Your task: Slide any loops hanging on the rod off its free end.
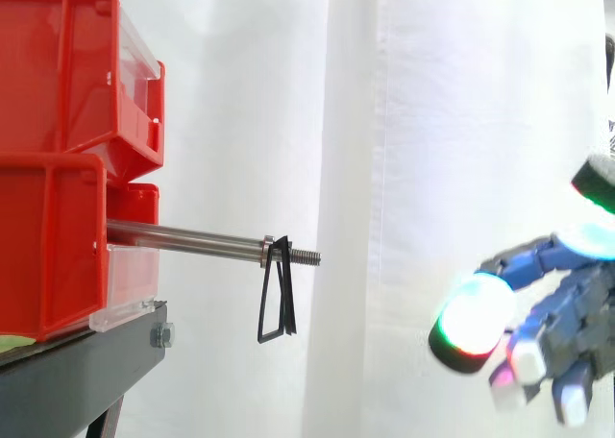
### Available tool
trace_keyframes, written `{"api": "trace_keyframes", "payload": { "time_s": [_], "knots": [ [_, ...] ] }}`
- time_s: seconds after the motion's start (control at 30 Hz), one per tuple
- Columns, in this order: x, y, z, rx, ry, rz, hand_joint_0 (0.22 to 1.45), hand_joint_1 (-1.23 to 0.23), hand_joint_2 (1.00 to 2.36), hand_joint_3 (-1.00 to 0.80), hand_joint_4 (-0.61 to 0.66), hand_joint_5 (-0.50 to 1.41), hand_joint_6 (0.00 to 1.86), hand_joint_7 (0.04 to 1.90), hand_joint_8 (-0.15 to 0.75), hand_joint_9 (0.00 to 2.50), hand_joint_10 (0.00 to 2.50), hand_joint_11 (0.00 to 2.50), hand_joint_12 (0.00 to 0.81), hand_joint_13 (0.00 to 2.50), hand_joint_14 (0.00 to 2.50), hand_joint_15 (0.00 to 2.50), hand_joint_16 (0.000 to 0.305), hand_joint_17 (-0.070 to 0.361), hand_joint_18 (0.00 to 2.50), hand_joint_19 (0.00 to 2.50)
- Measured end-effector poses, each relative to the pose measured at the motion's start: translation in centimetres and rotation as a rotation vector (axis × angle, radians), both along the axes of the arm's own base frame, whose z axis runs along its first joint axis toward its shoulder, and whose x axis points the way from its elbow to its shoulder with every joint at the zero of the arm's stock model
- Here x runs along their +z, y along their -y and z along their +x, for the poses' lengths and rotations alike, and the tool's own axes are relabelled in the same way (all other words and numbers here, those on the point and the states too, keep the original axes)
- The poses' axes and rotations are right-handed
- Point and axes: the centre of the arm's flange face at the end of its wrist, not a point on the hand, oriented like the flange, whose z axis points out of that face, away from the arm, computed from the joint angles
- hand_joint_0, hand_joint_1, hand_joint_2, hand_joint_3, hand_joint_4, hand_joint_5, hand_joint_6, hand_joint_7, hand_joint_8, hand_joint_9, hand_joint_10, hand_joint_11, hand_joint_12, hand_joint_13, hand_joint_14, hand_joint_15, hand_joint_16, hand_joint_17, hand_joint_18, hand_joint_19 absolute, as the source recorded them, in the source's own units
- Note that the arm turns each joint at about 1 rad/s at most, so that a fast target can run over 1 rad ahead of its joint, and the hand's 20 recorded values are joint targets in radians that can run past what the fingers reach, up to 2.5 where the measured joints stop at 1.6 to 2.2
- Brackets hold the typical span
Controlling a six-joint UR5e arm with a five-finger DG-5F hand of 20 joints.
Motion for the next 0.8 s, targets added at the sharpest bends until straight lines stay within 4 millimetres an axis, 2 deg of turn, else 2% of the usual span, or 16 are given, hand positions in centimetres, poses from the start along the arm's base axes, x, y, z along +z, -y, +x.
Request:
{"api": "trace_keyframes", "payload": {
  "time_s": [0.13, 0.43, 0.67, 0.8],
  "knots": [
    [-1.8, 0.1, 0.9, -0.002, 0.035, 0.003, 0.56, -0.6, 1.0, -0.5, 0.25, -0.16, 0.5, 0.83, 0.282, 0.88, 0.01, 0.23, 0.331, 0.73, 0.01, 0.18, 0.046, 0.103, 0.79, 0.5],
    [-1.7, -0.3, 2.1, -0.005, 0.124, -0.069, 0.56, -0.6, 1.0, -0.5, 0.25, -0.16, 0.5, 0.83, 0.282, 0.88, 0.01, 0.23, 0.333, 0.74, 0.01, 0.18, 0.046, 0.103, 0.79, 0.5],
    [-5.5, -0.6, 3.8, 0.001, 0.133, -0.077, 0.57, -0.6, 1.0, -0.5, 0.25, -0.16, 0.5, 0.83, 0.282, 0.88, 0.01, 0.23, 0.332, 0.74, 0.01, 0.18, 0.046, 0.103, 0.8, 0.5],
    [-7.0, -0.5, 4.9, 0.001, 0.138, -0.072, 0.57, -0.6, 1.0, -0.5, 0.25, -0.16, 0.5, 0.83, 0.285, 0.88, 0.01, 0.23, 0.332, 0.74, 0.01, 0.18, 0.046, 0.103, 0.8, 0.5]
  ]
}}
